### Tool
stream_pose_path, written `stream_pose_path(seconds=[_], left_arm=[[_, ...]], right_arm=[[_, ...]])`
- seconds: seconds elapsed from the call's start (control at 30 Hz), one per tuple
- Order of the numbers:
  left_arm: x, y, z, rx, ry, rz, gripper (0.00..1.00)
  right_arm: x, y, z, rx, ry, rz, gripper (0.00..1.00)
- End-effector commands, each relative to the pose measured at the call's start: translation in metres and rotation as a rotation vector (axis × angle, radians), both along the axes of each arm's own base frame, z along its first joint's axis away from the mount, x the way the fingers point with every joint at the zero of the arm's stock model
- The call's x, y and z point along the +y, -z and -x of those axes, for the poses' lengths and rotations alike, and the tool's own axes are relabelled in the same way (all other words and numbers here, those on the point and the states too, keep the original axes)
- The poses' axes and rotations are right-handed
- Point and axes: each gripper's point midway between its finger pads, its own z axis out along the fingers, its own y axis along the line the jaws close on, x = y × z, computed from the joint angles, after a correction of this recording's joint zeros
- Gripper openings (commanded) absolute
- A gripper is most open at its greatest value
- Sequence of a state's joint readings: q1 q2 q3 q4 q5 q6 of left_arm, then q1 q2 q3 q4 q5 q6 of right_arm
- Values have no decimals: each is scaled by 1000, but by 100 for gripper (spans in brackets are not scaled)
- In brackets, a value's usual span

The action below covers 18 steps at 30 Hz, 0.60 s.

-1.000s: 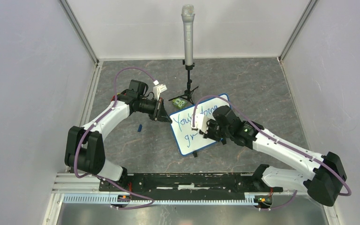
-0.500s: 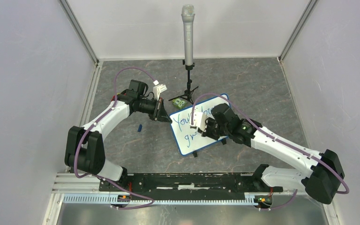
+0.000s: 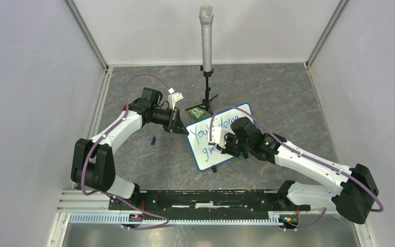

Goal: Write a sentence on the whiteboard

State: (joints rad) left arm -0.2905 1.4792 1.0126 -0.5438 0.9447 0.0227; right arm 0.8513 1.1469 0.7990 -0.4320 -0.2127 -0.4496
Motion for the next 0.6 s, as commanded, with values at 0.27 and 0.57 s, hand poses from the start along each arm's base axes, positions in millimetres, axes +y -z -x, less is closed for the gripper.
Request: stream_pose_path(seconds=[0.27,0.57], left_arm=[[0,-5,-7,-40,-4,-9,2],[0,-7,-5,-45,-2,-6,3]], right_arm=[[-15,-2,-3,-49,43,17,0],[-7,-28,-3,-60,29,-32,0]])
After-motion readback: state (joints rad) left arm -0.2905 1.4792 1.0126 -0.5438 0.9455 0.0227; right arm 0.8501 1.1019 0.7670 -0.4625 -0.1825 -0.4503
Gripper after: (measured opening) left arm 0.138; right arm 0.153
